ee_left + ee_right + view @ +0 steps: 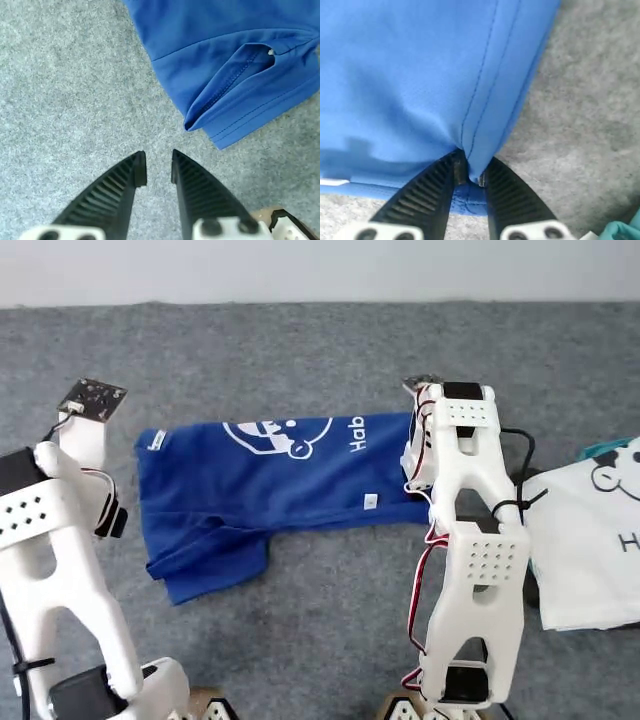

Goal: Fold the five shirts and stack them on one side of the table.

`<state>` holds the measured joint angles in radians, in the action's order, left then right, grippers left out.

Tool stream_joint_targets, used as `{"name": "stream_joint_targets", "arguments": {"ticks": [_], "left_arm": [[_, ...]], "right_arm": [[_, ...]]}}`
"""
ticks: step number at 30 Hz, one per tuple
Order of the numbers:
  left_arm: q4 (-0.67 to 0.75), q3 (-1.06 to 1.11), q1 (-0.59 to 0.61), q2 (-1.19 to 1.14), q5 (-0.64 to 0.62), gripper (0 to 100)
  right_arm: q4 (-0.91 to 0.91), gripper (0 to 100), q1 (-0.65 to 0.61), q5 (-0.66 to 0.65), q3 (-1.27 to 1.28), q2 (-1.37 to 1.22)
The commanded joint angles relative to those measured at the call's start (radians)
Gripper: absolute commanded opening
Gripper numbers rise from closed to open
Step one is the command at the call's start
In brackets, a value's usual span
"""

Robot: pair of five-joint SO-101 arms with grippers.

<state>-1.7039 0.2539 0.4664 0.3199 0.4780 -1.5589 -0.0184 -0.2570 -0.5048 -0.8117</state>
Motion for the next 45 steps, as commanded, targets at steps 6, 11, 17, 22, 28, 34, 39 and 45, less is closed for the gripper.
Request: {"name": "stream_joint_targets", "arguments": {"ticks": [6, 11, 17, 22, 28, 34, 39, 45], "left_arm": [[0.009, 0.039, 0.000, 0.031, 0.012, 9], [0.009, 0.038, 0.000, 0.031, 0.012, 9], [0.009, 0.038, -0.002, 0.031, 0.012, 9], [0.008, 0.038, -0.002, 0.031, 0.011, 9], [0.008, 0.048, -0.035, 0.023, -0.011, 9], [0.015, 0.143, -0.187, 0.023, -0.017, 9], [0.189, 0.306, -0.215, 0.023, -0.017, 9], [0.325, 0.463, -0.215, 0.021, -0.012, 9]], "right_arm": [[-0.076, 0.9, 0.031, -0.014, -0.011, 0.064], [-0.119, 0.9, 0.097, -0.074, -0.005, 0.153], [-0.105, 0.9, 0.176, -0.077, -0.005, 0.153], [-0.099, 0.9, 0.186, -0.077, -0.005, 0.143], [-0.139, 5.5, 0.186, -0.072, -0.008, 0.108], [-0.232, 25.5, 0.182, -0.089, -0.009, 0.225], [-0.239, 26.6, 0.185, -0.091, -0.003, 0.403], [-0.237, 26.6, 0.177, -0.091, 0.058, 0.664]]}}
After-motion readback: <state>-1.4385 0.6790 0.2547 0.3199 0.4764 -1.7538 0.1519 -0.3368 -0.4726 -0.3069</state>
